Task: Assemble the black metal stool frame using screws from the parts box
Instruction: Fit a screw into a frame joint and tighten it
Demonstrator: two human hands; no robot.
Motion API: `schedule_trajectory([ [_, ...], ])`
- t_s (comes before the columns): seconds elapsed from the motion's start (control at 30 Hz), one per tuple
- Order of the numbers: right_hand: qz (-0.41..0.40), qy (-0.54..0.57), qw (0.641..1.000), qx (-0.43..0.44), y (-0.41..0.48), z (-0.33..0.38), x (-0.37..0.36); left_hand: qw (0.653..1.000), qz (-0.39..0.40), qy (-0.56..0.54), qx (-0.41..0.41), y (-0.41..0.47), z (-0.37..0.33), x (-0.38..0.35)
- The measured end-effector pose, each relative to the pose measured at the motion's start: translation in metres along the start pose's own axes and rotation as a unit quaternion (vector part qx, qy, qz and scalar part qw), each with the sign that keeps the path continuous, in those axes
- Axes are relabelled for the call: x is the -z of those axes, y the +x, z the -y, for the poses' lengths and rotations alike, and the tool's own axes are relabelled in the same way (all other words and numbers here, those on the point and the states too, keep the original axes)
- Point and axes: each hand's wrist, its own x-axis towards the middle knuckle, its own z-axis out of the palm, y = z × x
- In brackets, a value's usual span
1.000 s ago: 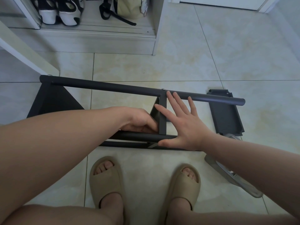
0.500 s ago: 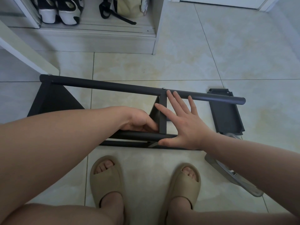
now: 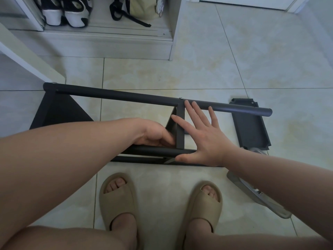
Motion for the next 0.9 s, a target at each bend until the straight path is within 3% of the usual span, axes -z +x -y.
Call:
schedule_trajectory([
  [0.57,-0.010,0.005,1.000,0.003,0.000,-0.001,-0.002,0.999,0.019,0.020,0.038,-0.010,-0.006,-0.004],
  [0.77,-0.012,0.005,1.000,0.003,0.000,-0.001,-0.002,0.997,-0.032,0.072,0.026,-0.009,-0.008,-0.008],
  [0.9,-0.009,0.003,1.000,0.003,0.000,-0.001,-0.002,0.998,-0.020,0.052,0.022,-0.008,-0.006,-0.005],
])
